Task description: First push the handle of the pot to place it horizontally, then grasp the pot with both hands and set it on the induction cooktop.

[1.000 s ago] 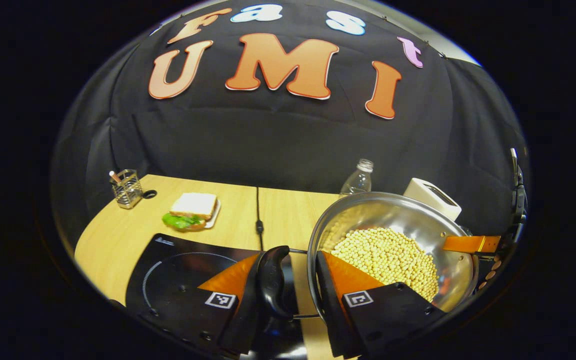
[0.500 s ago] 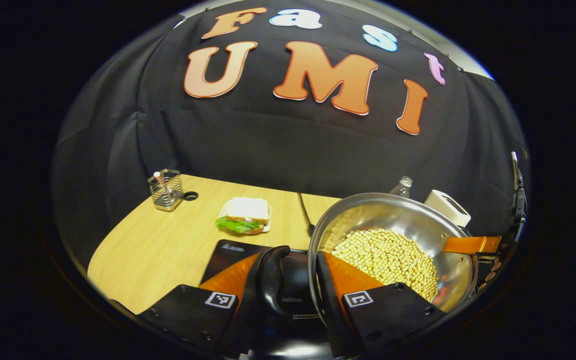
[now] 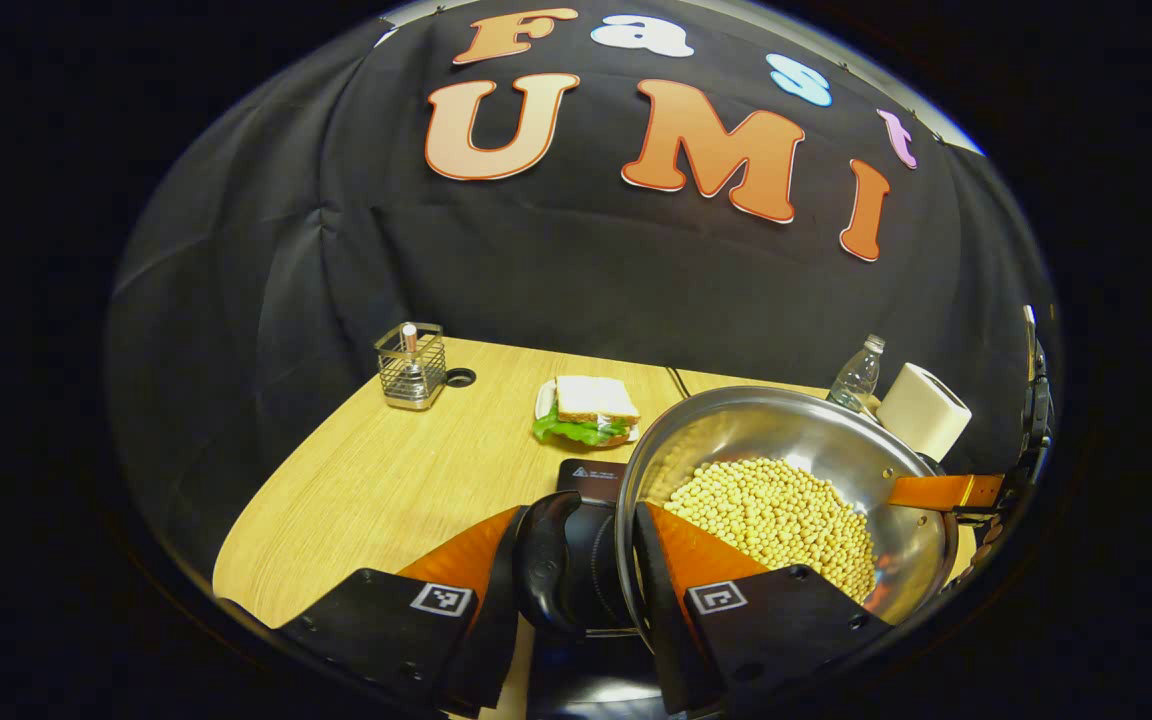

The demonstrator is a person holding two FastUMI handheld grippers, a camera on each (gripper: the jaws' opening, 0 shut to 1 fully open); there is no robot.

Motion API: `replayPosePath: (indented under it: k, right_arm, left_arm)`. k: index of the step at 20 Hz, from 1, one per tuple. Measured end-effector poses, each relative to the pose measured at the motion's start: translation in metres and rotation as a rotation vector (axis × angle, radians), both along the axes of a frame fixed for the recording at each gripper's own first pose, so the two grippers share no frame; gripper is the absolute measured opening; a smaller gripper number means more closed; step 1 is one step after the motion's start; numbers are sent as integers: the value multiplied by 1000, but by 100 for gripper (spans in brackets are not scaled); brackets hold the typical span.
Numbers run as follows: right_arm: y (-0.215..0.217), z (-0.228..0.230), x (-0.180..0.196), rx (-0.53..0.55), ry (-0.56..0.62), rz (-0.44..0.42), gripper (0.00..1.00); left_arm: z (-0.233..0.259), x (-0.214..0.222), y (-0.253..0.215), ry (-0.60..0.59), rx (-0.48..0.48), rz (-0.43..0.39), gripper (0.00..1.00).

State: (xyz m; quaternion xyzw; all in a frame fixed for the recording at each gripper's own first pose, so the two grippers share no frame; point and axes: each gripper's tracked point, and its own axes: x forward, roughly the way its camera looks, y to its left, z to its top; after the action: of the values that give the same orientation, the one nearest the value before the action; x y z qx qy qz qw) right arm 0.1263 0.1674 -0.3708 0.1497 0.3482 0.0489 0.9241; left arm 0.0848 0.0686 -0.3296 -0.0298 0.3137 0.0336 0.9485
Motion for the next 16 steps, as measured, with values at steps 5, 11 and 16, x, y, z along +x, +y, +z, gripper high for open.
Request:
replayPosePath:
  k: [5, 11, 16]
  right_arm:
    - [15, -14, -9, 3, 14, 11, 41]
    - [17, -30, -19, 3, 37, 3, 41]
    - [16, -41, -25, 3, 60, 1, 42]
  left_arm:
    - [-10, -11, 17, 21, -10, 5, 64]
    - [-25, -12, 19, 51, -22, -5, 64]
    - [-31, -13, 19, 62, -24, -15, 64]
